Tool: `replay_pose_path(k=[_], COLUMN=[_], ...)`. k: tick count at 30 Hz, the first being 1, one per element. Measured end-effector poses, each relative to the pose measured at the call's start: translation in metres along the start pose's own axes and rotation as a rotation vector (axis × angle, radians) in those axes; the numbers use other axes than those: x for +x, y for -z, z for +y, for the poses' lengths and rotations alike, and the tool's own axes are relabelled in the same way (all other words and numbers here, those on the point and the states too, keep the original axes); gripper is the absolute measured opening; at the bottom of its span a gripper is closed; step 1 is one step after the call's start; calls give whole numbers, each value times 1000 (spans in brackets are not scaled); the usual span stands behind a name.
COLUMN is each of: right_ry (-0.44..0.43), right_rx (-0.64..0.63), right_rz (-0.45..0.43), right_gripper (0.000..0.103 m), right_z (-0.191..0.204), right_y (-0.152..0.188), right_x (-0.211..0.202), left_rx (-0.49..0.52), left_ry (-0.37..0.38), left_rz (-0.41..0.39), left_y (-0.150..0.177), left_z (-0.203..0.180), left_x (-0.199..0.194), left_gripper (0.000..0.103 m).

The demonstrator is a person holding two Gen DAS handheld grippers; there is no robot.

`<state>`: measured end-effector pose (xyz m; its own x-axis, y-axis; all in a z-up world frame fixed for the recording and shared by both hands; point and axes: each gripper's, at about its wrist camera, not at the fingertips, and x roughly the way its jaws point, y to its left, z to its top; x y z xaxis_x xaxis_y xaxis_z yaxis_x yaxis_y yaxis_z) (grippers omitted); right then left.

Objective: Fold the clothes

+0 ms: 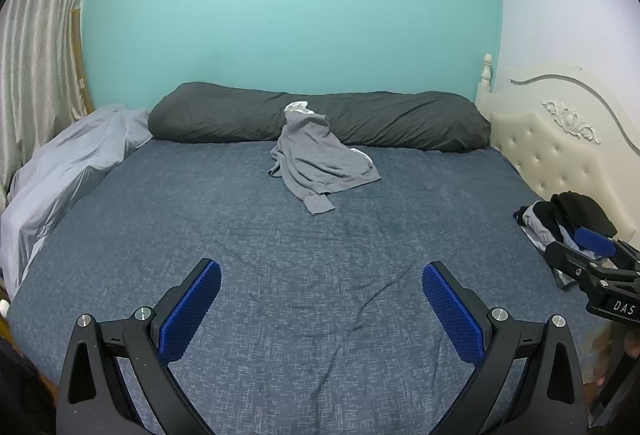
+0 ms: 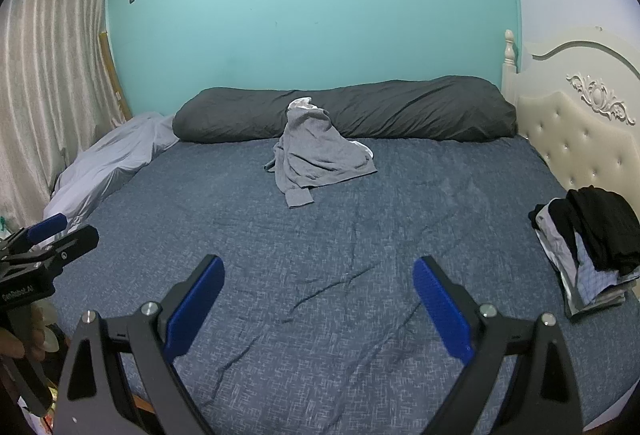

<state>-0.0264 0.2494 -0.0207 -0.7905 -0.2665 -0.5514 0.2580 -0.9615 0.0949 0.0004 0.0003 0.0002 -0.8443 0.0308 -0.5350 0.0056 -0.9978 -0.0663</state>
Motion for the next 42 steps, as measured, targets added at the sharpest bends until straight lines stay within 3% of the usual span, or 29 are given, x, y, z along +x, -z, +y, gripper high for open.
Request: replay_pose_path(k=[20, 42], right_ry=[2, 3], right_rx=[-4, -3], right_rz=[-1, -2], right_gripper=[96, 96], right_z=[-3, -4], right_y=[-1, -2], right_x=[-1, -3], left_rx=[4, 7], left_ry=[-7, -7], left_rz=[3, -10], left_y=[-10, 2], left_z=[-4, -5], left_x=[-4, 1], left_gripper=[103, 103])
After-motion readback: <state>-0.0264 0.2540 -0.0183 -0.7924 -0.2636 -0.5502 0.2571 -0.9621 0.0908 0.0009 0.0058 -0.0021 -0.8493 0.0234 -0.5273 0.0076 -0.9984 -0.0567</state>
